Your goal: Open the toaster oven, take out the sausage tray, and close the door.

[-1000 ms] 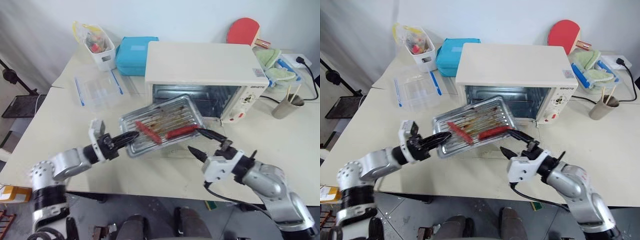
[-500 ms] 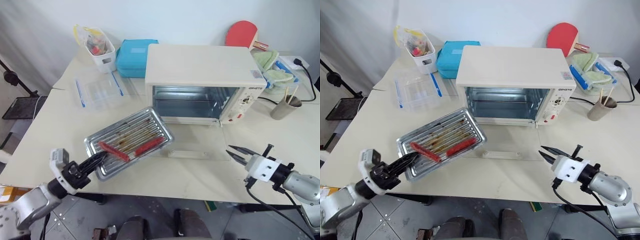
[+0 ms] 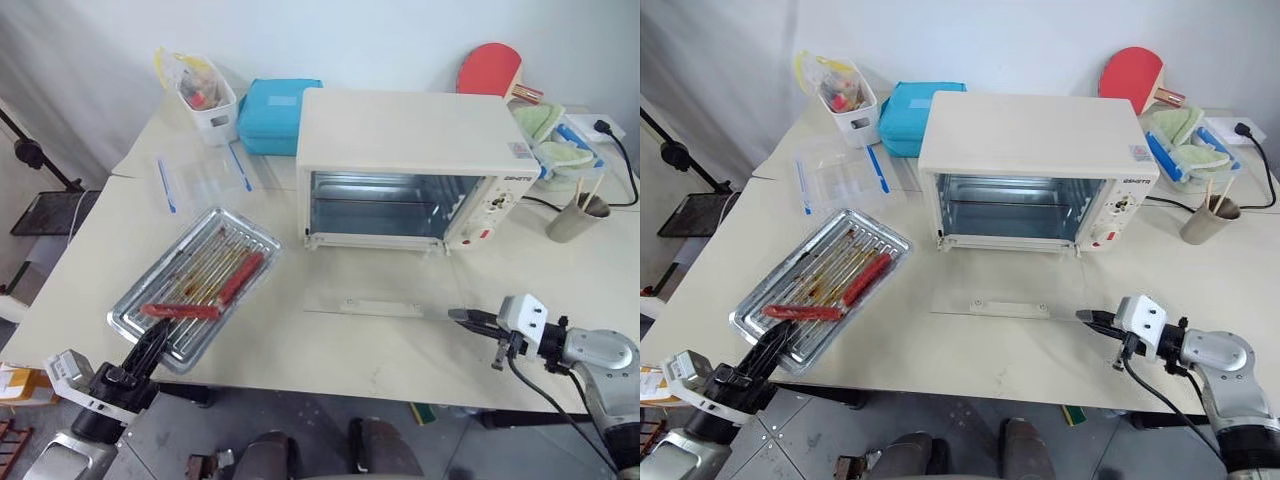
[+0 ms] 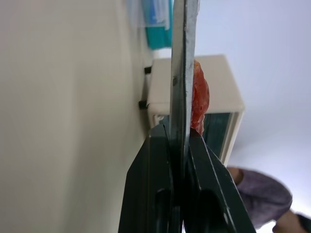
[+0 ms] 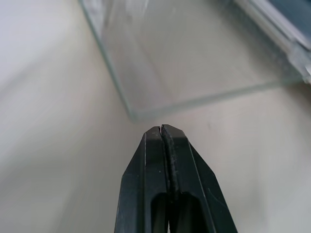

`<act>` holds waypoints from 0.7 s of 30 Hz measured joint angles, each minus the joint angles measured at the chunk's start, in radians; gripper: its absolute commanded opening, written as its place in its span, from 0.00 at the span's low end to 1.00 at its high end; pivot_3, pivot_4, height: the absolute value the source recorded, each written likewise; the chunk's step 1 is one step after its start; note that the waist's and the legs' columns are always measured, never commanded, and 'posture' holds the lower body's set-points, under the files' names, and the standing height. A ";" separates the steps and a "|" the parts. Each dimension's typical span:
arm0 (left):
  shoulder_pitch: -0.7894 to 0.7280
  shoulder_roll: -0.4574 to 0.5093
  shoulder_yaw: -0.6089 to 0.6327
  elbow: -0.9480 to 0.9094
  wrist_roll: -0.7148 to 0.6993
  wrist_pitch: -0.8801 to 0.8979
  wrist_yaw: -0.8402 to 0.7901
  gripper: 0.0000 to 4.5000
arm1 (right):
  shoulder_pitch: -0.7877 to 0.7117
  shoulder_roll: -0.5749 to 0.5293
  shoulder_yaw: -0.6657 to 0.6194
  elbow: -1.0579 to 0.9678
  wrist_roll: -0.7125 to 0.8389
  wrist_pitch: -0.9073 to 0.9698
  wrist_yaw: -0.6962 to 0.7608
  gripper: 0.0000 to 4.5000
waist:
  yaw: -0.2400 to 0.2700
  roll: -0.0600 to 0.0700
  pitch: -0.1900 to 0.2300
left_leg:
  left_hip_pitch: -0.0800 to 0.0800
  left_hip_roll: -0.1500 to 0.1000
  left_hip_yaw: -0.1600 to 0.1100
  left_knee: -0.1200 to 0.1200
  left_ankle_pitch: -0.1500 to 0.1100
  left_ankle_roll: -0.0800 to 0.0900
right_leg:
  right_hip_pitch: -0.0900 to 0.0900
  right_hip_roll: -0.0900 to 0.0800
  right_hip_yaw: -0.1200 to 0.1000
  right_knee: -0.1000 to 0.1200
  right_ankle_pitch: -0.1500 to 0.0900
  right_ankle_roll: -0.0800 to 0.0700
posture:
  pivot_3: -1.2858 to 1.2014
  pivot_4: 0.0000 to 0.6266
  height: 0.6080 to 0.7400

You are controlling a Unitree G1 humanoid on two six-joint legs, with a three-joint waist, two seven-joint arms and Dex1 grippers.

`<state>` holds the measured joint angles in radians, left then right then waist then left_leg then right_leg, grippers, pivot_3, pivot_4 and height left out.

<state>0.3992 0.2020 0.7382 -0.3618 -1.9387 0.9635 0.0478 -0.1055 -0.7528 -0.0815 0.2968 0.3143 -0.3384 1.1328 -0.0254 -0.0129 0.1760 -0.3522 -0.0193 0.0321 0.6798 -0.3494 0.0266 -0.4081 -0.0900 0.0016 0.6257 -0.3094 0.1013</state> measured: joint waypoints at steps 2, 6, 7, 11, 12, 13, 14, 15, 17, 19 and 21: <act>0.008 -0.014 -0.014 -0.028 0.000 -0.028 0.014 0.00 | -0.008 0.017 -0.002 -0.005 0.035 0.023 0.020 0.01 | 0.000 0.000 0.000 | 0.000 0.000 0.000 0.000 0.000 0.000 | 0.000 0.000 0.000 0.000 0.000 0.000 | 0.52 0.24 1.00; 0.045 -0.044 -0.049 -0.069 -0.001 -0.079 0.029 0.00 | -0.014 0.040 -0.029 -0.084 0.139 0.115 0.031 0.01 | -0.004 0.001 0.000 | -0.001 0.000 0.001 0.000 -0.002 0.001 | 0.000 0.000 0.000 -0.002 0.000 0.000 | 0.52 0.24 1.00; 0.063 -0.044 -0.060 -0.075 -0.001 -0.080 0.029 0.00 | -0.016 0.042 -0.051 -0.114 0.171 0.150 0.022 0.01 | -0.004 0.002 0.001 | -0.001 0.000 0.001 0.000 -0.003 0.002 | 0.000 0.000 0.000 -0.003 0.000 0.000 | 0.52 0.24 1.00; 0.075 -0.040 -0.066 -0.076 -0.001 -0.105 0.029 0.00 | -0.046 0.056 -0.129 -0.222 0.288 0.277 -0.038 0.01 | 0.000 0.001 0.001 | -0.001 0.000 0.001 0.000 -0.004 0.002 | 0.000 0.000 0.000 -0.004 0.000 0.000 | 0.52 0.24 1.00; 0.075 -0.036 -0.066 -0.076 -0.001 -0.106 0.028 0.00 | -0.051 0.057 -0.142 -0.248 0.314 0.312 -0.058 0.01 | 0.000 0.001 0.001 | -0.001 0.000 0.001 0.000 -0.004 0.002 | 0.000 0.000 0.000 -0.004 0.000 0.000 | 0.52 0.24 1.00; 0.076 -0.030 -0.066 -0.076 -0.001 -0.105 0.027 0.00 | -0.058 0.057 -0.150 -0.265 0.332 0.338 -0.072 0.01 | 0.001 0.002 0.001 | -0.001 0.000 0.001 0.000 -0.004 0.002 | 0.000 0.000 0.000 -0.004 0.000 0.000 | 0.52 0.24 1.00; 0.077 -0.021 -0.066 -0.075 -0.001 -0.103 0.026 0.00 | -0.072 0.059 -0.165 -0.290 0.360 0.378 -0.093 0.01 | 0.001 0.002 0.001 | -0.002 0.000 0.001 0.000 -0.004 0.003 | 0.000 0.000 0.000 -0.004 0.000 0.000 | 0.52 0.24 1.00; 0.076 -0.016 -0.066 -0.073 -0.001 -0.102 0.025 0.00 | -0.085 0.059 -0.177 -0.313 0.387 0.410 -0.110 0.01 | 0.000 0.002 0.001 | -0.002 0.000 0.001 0.000 -0.004 0.003 | 0.000 -0.001 0.000 -0.005 0.000 0.000 | 0.52 0.24 1.00; 0.063 0.000 -0.066 -0.059 -0.001 -0.095 0.025 0.00 | -0.111 0.059 -0.203 -0.352 0.422 0.452 -0.137 0.01 | 0.000 0.002 0.001 | -0.002 0.000 0.001 0.000 -0.005 0.003 | 0.000 -0.001 -0.001 -0.005 0.000 0.000 | 0.52 0.24 1.00; 0.043 0.015 -0.064 -0.049 -0.001 -0.086 0.024 0.00 | -0.126 0.059 -0.212 -0.381 0.425 0.456 -0.152 0.04 | 0.001 0.002 0.001 | -0.003 0.000 0.000 0.000 -0.005 0.003 | -0.001 -0.001 -0.001 -0.006 0.000 0.000 | 0.52 0.24 1.00; 0.022 0.057 -0.065 -0.019 -0.003 -0.053 0.014 0.00 | -0.108 0.059 -0.212 -0.425 0.422 0.458 -0.146 0.13 | 0.003 0.002 0.001 | -0.003 0.000 -0.001 -0.002 -0.005 0.003 | -0.001 -0.001 -0.002 -0.006 0.000 0.000 | 0.52 0.24 1.00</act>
<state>0.4209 0.2591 0.6731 -0.3808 -1.9415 0.9109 0.0623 -0.2133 -0.6941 -0.2931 -0.1280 0.7367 0.1197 0.9867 -0.0221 -0.0109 0.1772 -0.3549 -0.0193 0.0315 0.6780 -0.3545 0.0300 -0.4088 -0.0905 -0.0005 0.6198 -0.3093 0.1015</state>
